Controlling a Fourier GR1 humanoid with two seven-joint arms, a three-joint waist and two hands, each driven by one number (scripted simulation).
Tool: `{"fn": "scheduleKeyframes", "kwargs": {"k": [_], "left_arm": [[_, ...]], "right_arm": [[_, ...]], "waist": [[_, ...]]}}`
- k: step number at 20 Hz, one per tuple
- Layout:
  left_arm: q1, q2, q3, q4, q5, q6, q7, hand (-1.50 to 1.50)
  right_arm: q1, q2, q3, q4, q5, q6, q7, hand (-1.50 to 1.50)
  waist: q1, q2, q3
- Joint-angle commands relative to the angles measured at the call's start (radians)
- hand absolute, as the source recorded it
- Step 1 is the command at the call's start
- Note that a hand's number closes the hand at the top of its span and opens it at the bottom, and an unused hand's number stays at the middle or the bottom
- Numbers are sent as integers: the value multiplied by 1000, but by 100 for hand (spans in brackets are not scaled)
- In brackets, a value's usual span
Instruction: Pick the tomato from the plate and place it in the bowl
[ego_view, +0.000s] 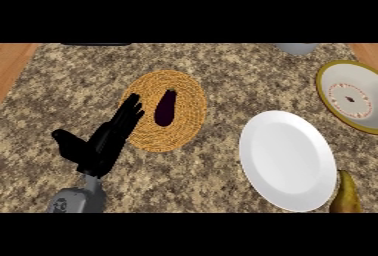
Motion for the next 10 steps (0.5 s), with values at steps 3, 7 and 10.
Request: {"fn": "scheduleKeyframes", "kwargs": {"k": [3,7,10], "left_arm": [[33,-6,-27,-20,-23,-5,-30,0],[-35,10,8,53,4,-37,-46,0],[-55,0,1,68,-6,-28,-46,0]], "right_arm": [[-171,-33,55,396,158,-216,-120,150],[-312,-33,54,635,200,-302,-144,150],[-269,-38,87,750,273,-317,-118,150]], "waist": [[30,8,1],[39,15,1],[48,23,2]]}}
